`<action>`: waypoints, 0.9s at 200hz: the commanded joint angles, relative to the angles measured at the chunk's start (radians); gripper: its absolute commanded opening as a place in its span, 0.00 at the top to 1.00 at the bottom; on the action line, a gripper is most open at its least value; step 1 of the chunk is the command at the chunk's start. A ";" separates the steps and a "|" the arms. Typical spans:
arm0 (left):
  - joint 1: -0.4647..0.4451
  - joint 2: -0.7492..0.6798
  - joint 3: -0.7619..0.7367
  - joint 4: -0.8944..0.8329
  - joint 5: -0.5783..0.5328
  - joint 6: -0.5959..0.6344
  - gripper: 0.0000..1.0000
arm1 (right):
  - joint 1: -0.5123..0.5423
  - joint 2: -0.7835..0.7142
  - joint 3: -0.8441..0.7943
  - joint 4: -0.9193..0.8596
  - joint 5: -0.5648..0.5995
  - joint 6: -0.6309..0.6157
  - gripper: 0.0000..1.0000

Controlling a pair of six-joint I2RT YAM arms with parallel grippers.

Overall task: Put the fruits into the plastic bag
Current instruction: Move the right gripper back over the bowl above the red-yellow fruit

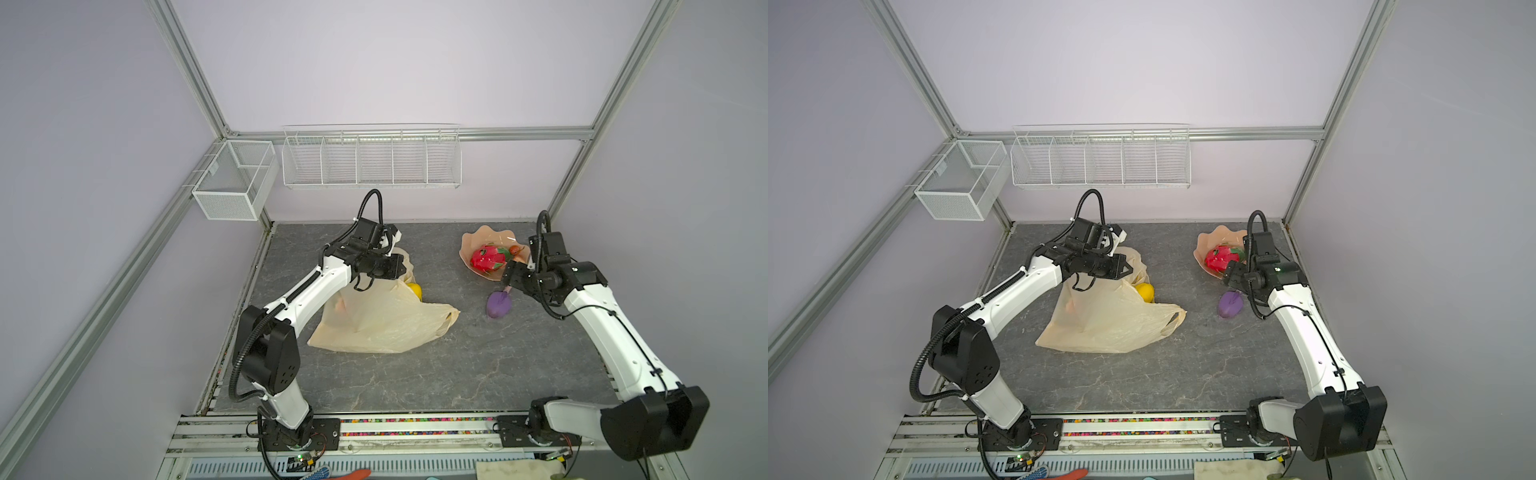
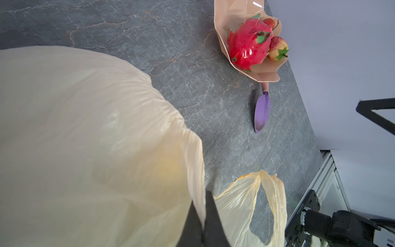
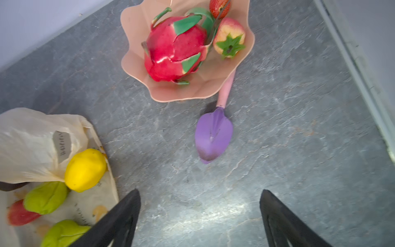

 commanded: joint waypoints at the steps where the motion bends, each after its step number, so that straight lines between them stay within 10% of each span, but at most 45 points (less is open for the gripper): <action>1: -0.005 -0.012 0.002 0.004 0.002 0.005 1.00 | -0.019 0.060 0.022 -0.027 0.058 -0.209 0.08; 59: -0.005 -0.003 0.029 -0.034 -0.016 0.022 1.00 | -0.060 0.314 0.108 0.029 0.248 -0.481 0.00; 180: -0.005 0.027 0.065 -0.067 -0.036 0.013 1.00 | -0.123 0.683 0.358 0.086 0.194 -0.620 0.12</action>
